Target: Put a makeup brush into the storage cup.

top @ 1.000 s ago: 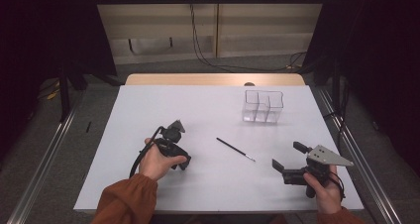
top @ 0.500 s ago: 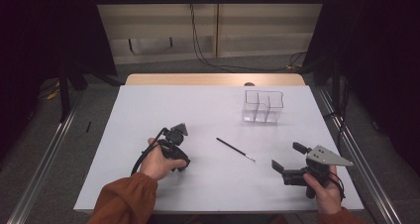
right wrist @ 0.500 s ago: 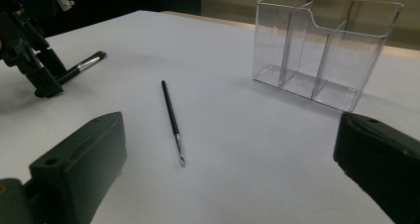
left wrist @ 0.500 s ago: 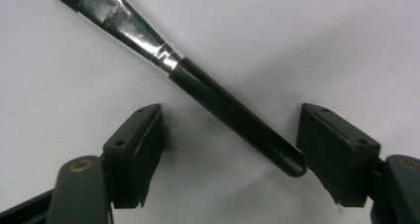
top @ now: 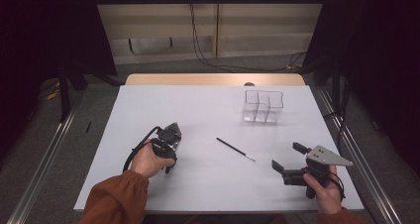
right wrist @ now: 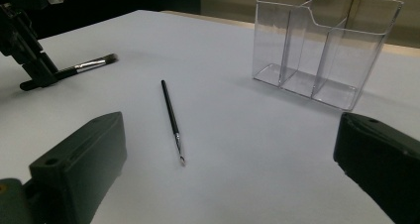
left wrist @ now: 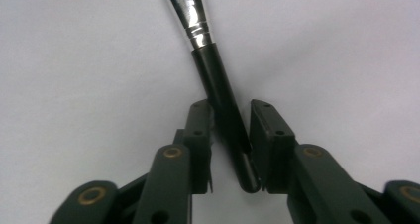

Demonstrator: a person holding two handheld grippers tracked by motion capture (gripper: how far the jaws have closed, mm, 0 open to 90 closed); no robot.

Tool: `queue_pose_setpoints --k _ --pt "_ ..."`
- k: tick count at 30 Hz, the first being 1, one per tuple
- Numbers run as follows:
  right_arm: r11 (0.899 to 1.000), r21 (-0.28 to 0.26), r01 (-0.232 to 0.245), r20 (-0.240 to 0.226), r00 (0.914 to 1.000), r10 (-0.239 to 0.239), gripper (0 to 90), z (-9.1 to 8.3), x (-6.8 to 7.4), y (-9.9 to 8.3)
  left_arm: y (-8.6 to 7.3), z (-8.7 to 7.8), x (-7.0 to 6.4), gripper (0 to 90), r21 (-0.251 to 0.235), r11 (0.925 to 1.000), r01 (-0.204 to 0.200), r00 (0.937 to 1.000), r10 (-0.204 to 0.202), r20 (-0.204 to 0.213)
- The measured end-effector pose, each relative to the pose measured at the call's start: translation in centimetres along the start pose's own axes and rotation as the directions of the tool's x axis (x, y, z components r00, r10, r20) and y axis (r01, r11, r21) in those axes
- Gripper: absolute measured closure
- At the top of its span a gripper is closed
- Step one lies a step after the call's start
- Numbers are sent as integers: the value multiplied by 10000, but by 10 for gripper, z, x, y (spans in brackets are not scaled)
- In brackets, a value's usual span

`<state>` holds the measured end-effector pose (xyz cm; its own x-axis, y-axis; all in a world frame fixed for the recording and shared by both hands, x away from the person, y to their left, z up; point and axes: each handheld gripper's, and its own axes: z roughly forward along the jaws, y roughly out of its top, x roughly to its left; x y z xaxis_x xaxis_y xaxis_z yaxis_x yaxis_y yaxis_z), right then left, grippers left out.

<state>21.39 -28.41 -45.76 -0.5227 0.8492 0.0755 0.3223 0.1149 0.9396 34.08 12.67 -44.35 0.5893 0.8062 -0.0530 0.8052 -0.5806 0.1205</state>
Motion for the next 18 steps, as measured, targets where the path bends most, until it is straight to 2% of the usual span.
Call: queue_pose_setpoints --k 7,11,15,18 --pt "10000 5 -9 -17 10000 9 0 0 0 0 -2 0 2 786 -35 9995 -301 9994 301 156" --pt "10000 19 -21 -20 10000 22 0 0 0 0 -2 0 1 794 -37 9978 -665 9977 665 95" --pt "10000 21 -41 -16 10000 41 0 0 0 0 2 0 3 797 221 9972 -719 9971 713 247" --pt "10000 14 -15 -31 10000 15 0 0 0 0 -1 -1 4 798 11 9970 -780 9964 779 339"
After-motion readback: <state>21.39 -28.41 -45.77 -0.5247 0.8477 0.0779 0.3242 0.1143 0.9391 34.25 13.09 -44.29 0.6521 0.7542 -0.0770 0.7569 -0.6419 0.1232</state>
